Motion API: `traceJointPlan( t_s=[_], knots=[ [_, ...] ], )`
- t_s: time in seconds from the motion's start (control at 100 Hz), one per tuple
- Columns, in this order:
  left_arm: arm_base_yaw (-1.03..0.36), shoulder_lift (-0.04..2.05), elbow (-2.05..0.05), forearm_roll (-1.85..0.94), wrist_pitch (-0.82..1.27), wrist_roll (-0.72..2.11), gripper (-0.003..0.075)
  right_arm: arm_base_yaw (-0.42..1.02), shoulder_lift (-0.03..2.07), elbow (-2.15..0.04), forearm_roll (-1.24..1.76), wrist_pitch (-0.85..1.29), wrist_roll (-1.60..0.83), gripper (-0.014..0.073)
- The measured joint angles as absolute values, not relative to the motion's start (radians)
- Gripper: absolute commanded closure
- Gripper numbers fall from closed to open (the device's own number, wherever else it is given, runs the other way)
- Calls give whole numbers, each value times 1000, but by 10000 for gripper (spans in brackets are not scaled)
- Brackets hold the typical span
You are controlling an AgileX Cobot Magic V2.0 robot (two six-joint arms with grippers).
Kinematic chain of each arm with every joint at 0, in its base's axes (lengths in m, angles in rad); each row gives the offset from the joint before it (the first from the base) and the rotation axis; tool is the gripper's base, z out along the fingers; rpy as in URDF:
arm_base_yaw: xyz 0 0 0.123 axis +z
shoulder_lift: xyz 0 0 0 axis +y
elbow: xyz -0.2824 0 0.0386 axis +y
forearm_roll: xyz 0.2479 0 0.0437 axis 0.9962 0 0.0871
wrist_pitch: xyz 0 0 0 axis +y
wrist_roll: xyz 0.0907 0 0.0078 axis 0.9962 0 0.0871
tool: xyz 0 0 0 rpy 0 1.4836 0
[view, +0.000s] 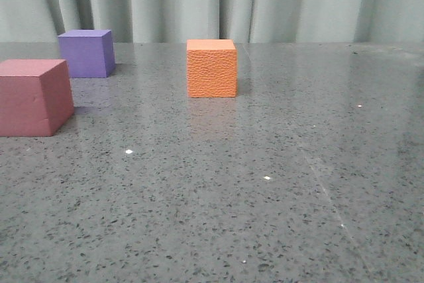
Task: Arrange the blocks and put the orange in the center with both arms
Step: 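Move the left gripper over the orange cube and grasp it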
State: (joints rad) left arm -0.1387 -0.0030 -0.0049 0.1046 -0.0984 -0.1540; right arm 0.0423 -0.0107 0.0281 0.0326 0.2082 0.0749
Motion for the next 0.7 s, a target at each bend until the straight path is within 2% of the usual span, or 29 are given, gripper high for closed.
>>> traceJointPlan(
  t_s=[0.14, 0.32, 0.7],
  knots=[
    [-139, -3, -44, 25, 59, -158, 739, 42, -11, 28, 33, 208, 75, 660],
    [-139, 65, -274, 0, 325, -158, 739, 42, -11, 28, 33, 208, 75, 660],
    [-139, 565, -824, -29, 813, -95, 739, 42, -11, 28, 33, 208, 75, 660]
  ],
)
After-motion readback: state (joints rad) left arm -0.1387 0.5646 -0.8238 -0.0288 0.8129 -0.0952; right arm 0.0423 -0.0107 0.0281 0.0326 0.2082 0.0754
